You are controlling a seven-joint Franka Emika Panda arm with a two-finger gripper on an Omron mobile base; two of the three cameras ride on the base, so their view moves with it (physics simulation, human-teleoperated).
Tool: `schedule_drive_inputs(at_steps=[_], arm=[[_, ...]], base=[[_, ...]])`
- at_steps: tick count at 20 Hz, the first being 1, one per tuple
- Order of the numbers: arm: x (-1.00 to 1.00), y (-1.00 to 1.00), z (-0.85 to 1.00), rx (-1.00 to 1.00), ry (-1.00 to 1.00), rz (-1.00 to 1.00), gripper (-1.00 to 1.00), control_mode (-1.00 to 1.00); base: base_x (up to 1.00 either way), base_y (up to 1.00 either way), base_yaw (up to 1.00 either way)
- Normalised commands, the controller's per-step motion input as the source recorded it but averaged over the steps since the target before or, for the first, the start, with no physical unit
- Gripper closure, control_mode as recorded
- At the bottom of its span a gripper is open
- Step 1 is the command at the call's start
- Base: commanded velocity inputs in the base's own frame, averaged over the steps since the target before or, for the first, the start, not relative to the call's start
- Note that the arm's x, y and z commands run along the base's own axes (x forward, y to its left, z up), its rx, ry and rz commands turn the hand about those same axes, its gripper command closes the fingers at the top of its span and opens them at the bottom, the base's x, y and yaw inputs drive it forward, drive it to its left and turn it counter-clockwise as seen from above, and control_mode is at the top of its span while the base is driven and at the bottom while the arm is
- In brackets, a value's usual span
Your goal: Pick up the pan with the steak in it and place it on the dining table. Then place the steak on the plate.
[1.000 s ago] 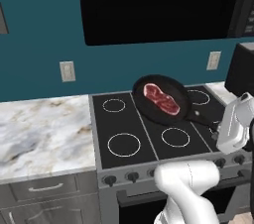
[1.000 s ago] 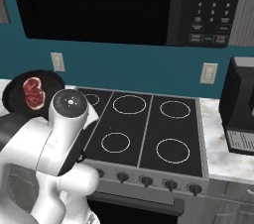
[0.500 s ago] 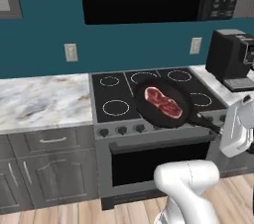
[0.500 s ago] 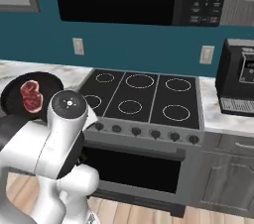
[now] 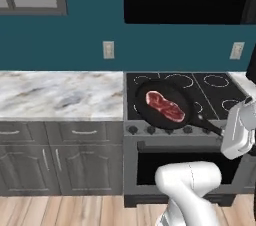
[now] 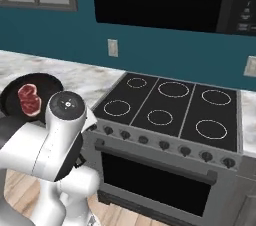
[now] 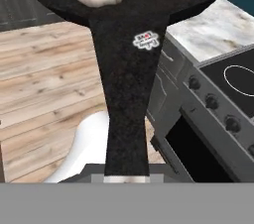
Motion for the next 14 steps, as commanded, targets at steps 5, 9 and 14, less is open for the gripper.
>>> schedule_drive_inputs(at_steps=[5, 9, 14], arm=[[0.00, 0.00, 0.00, 0.00, 0.00, 0.00, 1.00, 1.00], [0.00, 0.00, 0.00, 0.00, 0.00, 0.00, 1.00, 1.00], [0.00, 0.00, 0.00, 0.00, 0.00, 0.00, 1.00, 1.00]], base=[[-0.06, 0.00, 0.50], [-0.06, 0.00, 0.50], [-0.06, 0.00, 0.50]])
